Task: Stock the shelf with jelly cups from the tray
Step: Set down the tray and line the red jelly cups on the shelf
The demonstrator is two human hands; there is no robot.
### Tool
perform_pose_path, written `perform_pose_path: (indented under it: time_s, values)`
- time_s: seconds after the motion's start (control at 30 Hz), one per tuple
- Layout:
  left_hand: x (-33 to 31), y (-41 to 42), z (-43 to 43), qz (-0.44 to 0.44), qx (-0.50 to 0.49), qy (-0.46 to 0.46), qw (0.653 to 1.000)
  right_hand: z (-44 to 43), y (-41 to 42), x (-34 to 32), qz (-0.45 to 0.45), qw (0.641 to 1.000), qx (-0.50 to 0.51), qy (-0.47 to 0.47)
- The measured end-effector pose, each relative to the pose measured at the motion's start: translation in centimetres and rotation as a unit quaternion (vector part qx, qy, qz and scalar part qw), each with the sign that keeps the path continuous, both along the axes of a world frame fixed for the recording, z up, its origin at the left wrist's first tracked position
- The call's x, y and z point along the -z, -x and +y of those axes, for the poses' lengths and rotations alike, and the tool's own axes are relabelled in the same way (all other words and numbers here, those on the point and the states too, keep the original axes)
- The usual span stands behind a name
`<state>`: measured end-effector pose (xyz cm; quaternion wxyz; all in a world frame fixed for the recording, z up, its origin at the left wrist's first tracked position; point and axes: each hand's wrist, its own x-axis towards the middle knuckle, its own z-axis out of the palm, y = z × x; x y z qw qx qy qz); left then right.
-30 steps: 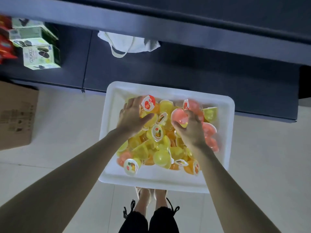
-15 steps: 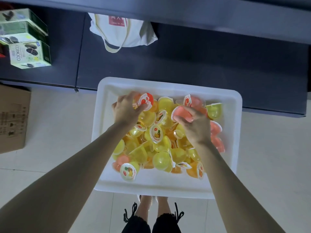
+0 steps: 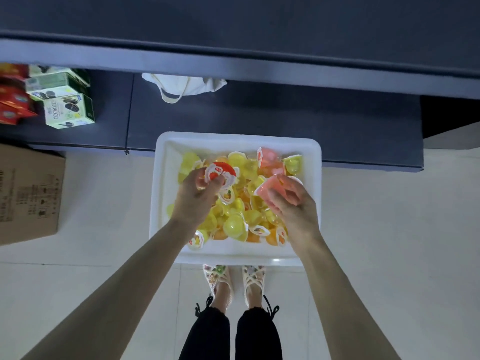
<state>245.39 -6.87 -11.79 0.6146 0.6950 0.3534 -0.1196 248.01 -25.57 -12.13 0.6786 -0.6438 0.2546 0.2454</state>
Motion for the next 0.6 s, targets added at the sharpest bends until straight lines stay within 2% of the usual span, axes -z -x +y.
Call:
perform_pose_path:
  time_s: [0.1,0.3,0.4,0.5,0.6]
  values:
    - [-4.9,1.5,-2.8,0.016,-0.038,0.117,0.992,-1.7,0.7,-5.4,0.015,0.998,0.005,-0.066]
    - [-16.1,3.2,-11.0,-0.023,-0.038,0.201,0.979,-7.7,1.8,-16.6,-0.020,0.994,-0.026,-0.106]
    - [-21.5,3.3,-15.7,-0.065,-0.039,0.217,0.973,-12.2,2.0,-21.8,-0.058,0.990,-0.058,-0.118]
    - [-26.2,3.1,-20.8,-0.110,-0.013,0.145,0.983,-17.7,1.6,-26.7,-0.107,0.983,-0.096,-0.115]
    - [-31.0,1.6,-26.3,-0.144,-0.018,0.145,0.979,-23.4,-0.1,-31.9,-0.175,0.972,-0.134,-0.081]
